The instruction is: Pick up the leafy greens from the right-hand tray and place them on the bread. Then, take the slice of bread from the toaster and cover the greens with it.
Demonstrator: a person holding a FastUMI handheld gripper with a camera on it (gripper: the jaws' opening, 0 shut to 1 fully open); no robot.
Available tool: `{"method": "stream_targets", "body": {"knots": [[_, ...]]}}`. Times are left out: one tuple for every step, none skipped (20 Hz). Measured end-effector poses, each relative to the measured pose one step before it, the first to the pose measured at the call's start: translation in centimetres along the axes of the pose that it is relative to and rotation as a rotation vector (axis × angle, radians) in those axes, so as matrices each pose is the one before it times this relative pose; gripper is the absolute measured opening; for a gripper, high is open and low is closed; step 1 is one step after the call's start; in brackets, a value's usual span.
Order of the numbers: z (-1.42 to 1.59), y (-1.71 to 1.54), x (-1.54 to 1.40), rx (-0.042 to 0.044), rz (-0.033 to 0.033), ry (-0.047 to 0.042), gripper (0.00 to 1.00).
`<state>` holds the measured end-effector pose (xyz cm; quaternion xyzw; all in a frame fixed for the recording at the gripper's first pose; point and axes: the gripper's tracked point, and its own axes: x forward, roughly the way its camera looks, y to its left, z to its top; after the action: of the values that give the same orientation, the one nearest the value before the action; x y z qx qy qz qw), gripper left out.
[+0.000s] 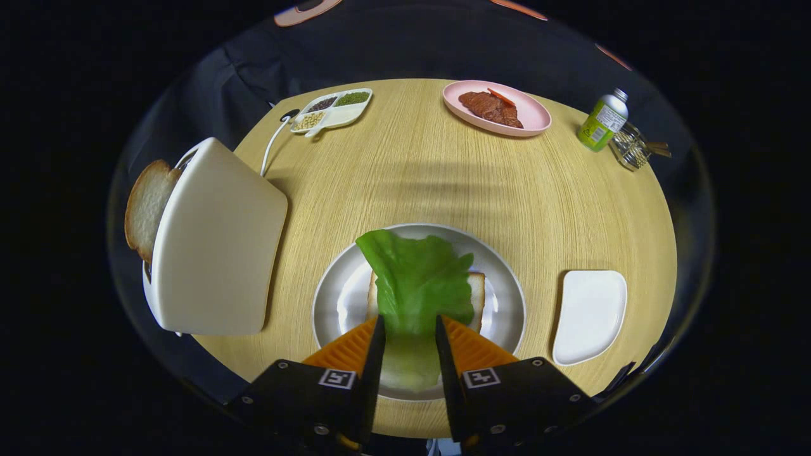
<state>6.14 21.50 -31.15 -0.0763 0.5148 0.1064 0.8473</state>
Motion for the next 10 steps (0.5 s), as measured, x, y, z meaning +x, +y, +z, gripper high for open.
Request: {"method": "stream_targets", "body": {"knots": [[0.031,-0.201,-0.099,0.00751,-0.00408,-0.00147,0.54],[-0.01,-0.054,-0.169,0.00634,0.00029,-0.00135,0.58],[0.058,-0.115,-0.073,0.00531,-0.00176,-0.00111,0.68],[-0.035,-0.161,-0.21,0.00719,-0.0047,-0.00094,0.78],[0.089,-0.005,-0.209,0.00641,-0.00034,-0.00365,0.94],[0.098,0.07,-0.169,0.00496,-0.00051,-0.00245,0.99],[0.178,0.105,-0.324,0.003,0.00091,-0.00378,0.99],[0.236,0.173,-0.393,-0.00001,0.00327,-0.00553,0.99],[0.328,0.2,-0.458,0.00084,0.00279,-0.00682,0.99],[0.246,0.287,-0.535,0.00031,0.00502,-0.00685,0.99]]}}
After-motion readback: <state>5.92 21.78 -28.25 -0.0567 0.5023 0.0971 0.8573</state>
